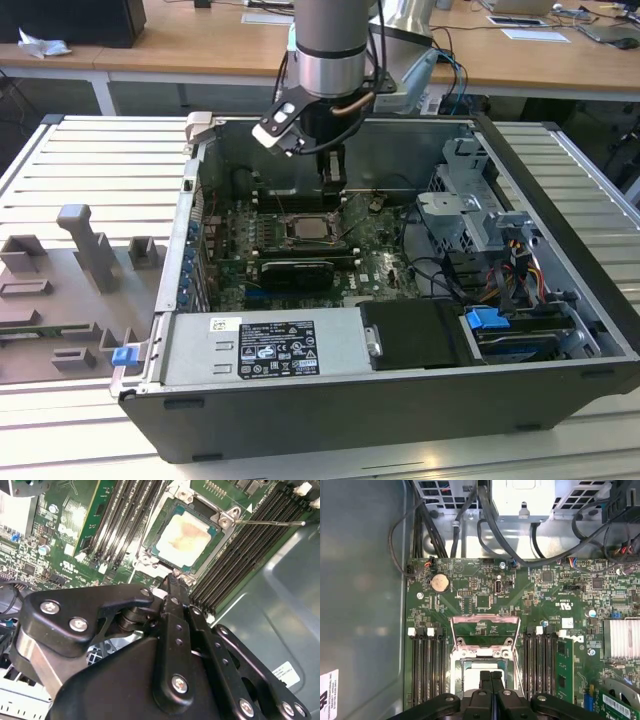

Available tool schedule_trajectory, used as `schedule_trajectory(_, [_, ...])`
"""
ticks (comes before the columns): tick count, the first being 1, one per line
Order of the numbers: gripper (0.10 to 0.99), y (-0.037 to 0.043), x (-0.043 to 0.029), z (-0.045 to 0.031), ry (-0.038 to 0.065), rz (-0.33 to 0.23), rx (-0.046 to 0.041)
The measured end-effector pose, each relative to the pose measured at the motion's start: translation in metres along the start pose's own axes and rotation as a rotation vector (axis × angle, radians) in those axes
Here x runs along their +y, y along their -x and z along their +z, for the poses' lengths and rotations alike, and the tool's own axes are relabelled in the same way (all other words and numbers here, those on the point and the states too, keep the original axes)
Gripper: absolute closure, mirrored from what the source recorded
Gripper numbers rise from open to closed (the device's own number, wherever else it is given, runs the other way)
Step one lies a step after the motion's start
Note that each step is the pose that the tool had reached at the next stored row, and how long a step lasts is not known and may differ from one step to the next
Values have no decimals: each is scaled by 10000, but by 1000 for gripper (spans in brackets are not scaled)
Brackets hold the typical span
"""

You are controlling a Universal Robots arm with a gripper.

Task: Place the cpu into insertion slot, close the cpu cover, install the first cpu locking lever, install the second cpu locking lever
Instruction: 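Close the cpu cover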

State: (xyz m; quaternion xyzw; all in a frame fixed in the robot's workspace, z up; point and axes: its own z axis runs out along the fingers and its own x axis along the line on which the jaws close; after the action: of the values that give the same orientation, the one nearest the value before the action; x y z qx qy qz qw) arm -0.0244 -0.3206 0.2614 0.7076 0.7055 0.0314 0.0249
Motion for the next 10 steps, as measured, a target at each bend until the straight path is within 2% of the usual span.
schedule_trajectory(6, [980, 0, 3, -12, -3, -1, -5])
schedule_trajectory(10, [980, 0, 7, -53, -2, 0, -3])
